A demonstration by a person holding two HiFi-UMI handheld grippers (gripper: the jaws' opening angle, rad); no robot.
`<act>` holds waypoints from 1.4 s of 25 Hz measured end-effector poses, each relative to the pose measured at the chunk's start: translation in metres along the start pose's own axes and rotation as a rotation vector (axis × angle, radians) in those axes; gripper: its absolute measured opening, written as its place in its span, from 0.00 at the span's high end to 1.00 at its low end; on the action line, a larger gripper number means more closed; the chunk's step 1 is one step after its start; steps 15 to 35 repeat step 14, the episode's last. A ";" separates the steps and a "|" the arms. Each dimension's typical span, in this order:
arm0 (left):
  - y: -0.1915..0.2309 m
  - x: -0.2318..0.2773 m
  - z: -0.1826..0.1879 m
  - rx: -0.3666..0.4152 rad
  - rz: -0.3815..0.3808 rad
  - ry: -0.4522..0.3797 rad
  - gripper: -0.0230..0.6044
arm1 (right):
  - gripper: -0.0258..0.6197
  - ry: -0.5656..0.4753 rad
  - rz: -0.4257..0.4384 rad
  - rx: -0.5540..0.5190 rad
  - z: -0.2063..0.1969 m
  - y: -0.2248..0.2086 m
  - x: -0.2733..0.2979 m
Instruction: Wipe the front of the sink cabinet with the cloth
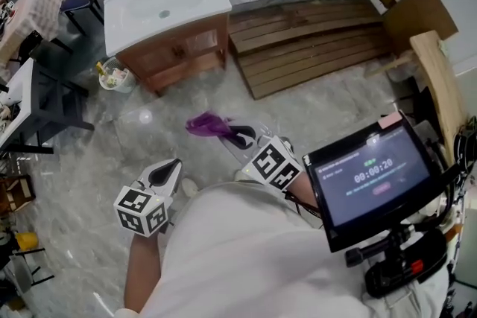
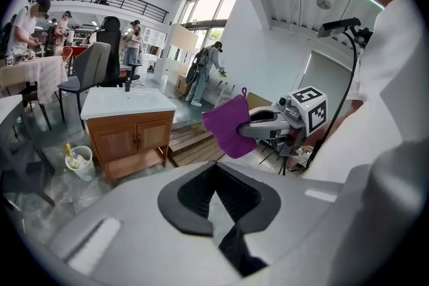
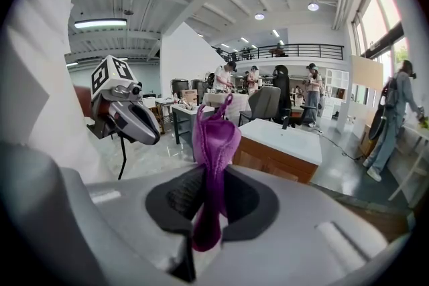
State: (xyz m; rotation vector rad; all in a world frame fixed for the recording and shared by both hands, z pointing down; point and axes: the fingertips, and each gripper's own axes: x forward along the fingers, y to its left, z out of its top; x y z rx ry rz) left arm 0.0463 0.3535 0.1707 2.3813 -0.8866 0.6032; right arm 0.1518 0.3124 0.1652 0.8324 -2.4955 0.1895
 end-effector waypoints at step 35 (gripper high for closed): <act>0.007 -0.002 0.003 0.000 -0.002 0.001 0.95 | 0.87 -0.008 0.005 0.001 0.009 0.000 0.004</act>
